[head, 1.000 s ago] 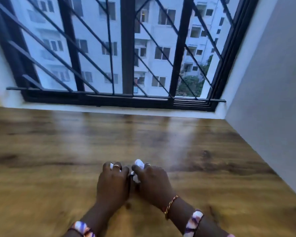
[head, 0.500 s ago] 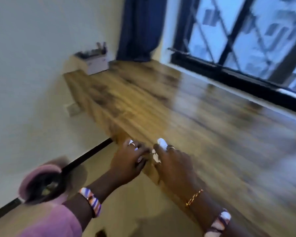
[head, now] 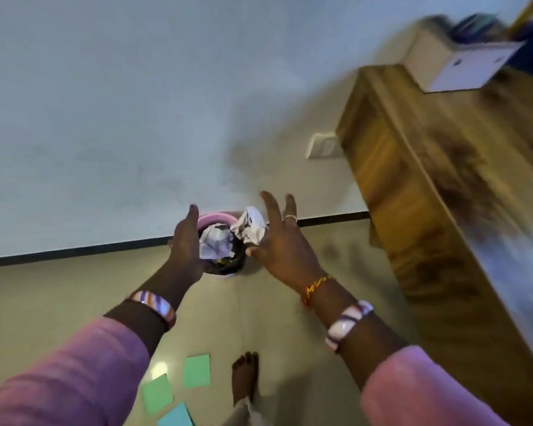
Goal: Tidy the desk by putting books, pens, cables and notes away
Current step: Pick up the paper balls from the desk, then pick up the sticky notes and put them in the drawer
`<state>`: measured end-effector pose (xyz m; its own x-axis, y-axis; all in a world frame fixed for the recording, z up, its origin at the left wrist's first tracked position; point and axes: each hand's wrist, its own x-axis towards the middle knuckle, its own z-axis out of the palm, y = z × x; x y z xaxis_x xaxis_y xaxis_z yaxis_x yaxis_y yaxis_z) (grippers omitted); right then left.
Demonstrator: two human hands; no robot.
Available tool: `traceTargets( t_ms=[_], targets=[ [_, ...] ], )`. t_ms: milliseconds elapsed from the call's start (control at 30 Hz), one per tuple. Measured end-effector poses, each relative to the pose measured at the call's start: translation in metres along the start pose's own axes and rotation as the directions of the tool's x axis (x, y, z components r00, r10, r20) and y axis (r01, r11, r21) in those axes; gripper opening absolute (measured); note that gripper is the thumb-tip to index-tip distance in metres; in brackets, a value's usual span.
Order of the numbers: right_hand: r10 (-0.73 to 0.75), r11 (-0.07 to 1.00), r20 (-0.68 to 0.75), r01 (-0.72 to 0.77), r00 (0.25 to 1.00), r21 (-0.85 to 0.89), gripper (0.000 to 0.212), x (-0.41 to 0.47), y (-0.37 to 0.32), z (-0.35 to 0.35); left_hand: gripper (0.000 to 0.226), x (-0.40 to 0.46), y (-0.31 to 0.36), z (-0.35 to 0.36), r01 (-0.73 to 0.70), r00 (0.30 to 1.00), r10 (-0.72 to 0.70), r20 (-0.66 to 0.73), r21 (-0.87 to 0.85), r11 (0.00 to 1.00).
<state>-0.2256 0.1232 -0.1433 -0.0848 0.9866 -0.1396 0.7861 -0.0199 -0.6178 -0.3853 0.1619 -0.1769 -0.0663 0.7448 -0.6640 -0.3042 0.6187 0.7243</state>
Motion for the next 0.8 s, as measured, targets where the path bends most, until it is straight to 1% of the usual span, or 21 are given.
traceTargets(
  t_ms=[67,100,167,200,267,300,400,467,567,700,800],
  targets=[
    [0.031,0.999,0.017,-0.031,0.999,0.041,0.100,0.025,-0.007,0.004,0.043,0.014,0.014,-0.008,-0.012,0.994,0.014,-0.109,0.017,1.000],
    [0.048,0.997,0.022,-0.050,0.999,0.055,0.101,0.030,-0.008,0.005,0.047,0.018,0.019,-0.013,-0.010,0.987,0.020,-0.161,0.062,0.998],
    [0.081,0.996,0.027,-0.082,0.996,0.033,0.098,0.029,-0.007,0.004,0.061,0.027,0.019,-0.029,-0.004,0.973,0.049,-0.224,0.197,0.980],
    [0.093,0.996,0.032,-0.093,0.995,0.012,0.096,0.025,-0.006,0.003,0.058,0.028,0.018,-0.037,-0.018,0.970,0.069,-0.235,0.214,0.977],
    [0.115,0.993,0.044,-0.114,0.992,-0.014,0.091,0.011,-0.002,0.003,0.036,0.022,0.012,-0.052,-0.024,0.967,0.076,-0.244,0.208,0.978],
    [0.136,0.991,0.049,-0.135,0.989,-0.020,0.090,0.003,0.000,0.005,0.029,0.019,0.008,-0.058,-0.026,0.968,0.078,-0.237,0.214,0.976],
    [0.191,0.982,0.058,-0.190,0.980,-0.027,0.082,-0.023,-0.001,0.013,0.023,0.004,-0.007,-0.080,-0.022,0.955,0.078,-0.285,0.194,0.981],
    [0.206,0.978,0.060,-0.205,0.977,-0.033,0.079,-0.042,-0.005,0.021,0.022,-0.009,-0.019,-0.095,0.018,0.949,0.039,-0.314,0.178,0.984],
    [0.207,0.978,0.056,-0.206,0.977,-0.020,0.075,-0.080,-0.017,0.044,0.029,-0.039,-0.035,-0.122,0.046,0.956,0.007,-0.294,0.173,0.984],
    [0.210,0.976,0.052,-0.213,0.976,0.047,0.072,-0.127,-0.029,0.084,0.018,-0.077,-0.054,-0.163,0.018,0.970,0.029,-0.240,0.191,0.981],
    [0.250,0.959,0.047,-0.254,0.967,0.127,0.071,-0.161,-0.033,0.119,0.018,-0.097,-0.070,-0.193,0.045,0.974,0.013,-0.227,0.249,0.968]
  ],
)
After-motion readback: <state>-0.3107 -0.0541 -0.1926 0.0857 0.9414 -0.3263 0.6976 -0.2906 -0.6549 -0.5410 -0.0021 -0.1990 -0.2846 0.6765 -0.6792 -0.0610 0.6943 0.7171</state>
